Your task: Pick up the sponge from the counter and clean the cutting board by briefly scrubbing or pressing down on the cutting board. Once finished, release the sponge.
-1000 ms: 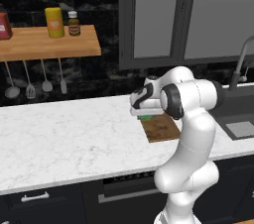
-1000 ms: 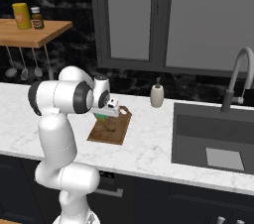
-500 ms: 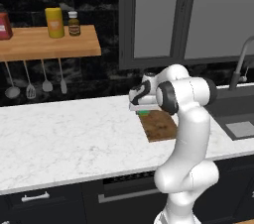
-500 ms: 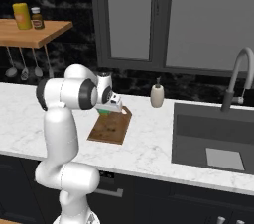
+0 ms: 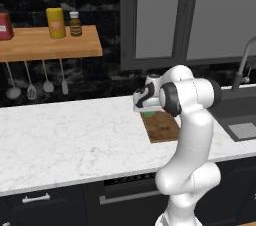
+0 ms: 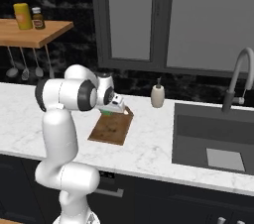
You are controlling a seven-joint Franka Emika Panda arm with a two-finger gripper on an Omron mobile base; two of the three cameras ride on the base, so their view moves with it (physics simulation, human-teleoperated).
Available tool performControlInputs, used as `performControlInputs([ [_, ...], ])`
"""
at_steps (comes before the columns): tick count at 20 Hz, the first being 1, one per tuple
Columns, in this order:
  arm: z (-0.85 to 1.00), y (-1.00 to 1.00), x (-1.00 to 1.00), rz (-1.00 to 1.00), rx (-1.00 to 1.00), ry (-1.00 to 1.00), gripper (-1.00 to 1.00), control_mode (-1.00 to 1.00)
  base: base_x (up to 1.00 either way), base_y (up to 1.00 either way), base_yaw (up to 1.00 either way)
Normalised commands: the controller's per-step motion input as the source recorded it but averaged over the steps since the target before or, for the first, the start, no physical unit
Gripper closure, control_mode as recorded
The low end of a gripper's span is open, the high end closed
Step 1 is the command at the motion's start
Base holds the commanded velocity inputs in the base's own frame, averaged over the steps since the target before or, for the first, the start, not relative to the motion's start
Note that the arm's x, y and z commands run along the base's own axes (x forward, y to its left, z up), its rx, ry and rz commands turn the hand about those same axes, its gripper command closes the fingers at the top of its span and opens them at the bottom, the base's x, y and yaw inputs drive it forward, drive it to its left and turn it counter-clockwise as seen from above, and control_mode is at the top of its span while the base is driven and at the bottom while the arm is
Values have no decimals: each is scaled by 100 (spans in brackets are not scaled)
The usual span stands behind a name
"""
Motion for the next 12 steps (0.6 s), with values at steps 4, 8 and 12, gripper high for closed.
performControlInputs([
  [4,-12,-71,-74,-11,0,-12,100,-100,0,0,0],
  [8,-36,-57,-61,-11,0,-4,100,-100,0,0,0],
  [12,-50,-40,-73,-7,0,0,100,-100,0,0,0],
])
